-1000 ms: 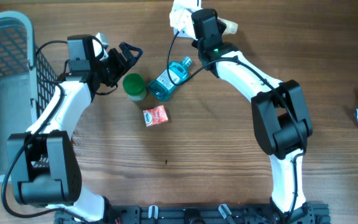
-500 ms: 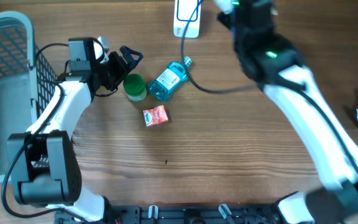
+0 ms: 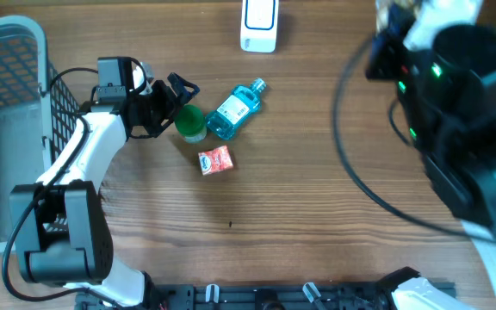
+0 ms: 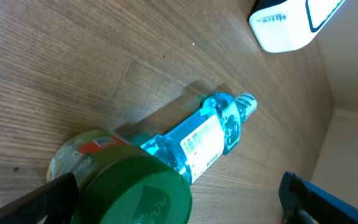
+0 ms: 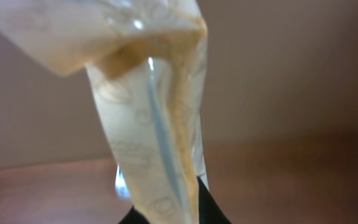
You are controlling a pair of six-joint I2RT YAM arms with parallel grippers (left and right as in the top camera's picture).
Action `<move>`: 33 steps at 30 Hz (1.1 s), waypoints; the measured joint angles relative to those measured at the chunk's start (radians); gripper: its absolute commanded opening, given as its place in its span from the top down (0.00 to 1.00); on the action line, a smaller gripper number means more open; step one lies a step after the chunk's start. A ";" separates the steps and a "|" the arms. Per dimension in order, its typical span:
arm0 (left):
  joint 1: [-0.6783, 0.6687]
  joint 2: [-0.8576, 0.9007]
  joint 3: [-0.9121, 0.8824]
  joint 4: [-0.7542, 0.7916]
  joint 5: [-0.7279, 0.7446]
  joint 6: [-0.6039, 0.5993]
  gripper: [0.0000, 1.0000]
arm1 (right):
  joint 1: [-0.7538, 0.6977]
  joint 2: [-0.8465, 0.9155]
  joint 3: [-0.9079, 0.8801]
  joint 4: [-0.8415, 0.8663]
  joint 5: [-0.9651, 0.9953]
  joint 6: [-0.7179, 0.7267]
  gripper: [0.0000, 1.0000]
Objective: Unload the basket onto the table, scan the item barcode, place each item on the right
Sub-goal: 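Carry the snack bag to the right edge and release it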
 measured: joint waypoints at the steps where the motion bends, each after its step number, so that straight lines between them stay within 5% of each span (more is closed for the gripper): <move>1: 0.000 0.000 0.000 -0.003 0.002 0.000 0.00 | -0.004 -0.019 0.000 -0.042 0.002 0.037 0.95; 8: 0.002 0.000 0.000 -0.019 0.027 0.000 0.00 | -0.019 -0.182 0.005 -0.429 0.082 0.288 0.95; 11: 0.002 0.000 0.000 -0.036 0.042 0.000 0.00 | -0.019 -0.224 0.009 -0.813 0.229 0.528 0.95; 13: 0.001 0.000 0.000 -0.037 0.050 0.000 0.00 | -0.029 -0.254 -0.025 -0.886 0.323 0.674 0.95; 19: -0.032 0.000 0.000 -0.037 0.055 0.000 0.00 | -0.051 -0.265 -0.290 -0.808 0.460 1.037 0.95; 22: -0.067 0.000 0.000 -0.037 0.059 0.000 0.00 | -0.052 -0.207 -0.385 -0.752 0.487 1.085 0.95; 28: -0.104 0.000 0.000 -0.037 0.060 0.000 0.00 | -0.171 -0.018 -0.444 -0.640 0.566 1.086 0.95; 33: -0.112 0.000 0.000 -0.037 0.064 0.000 0.00 | -0.404 0.155 -0.444 -0.351 0.557 0.885 0.95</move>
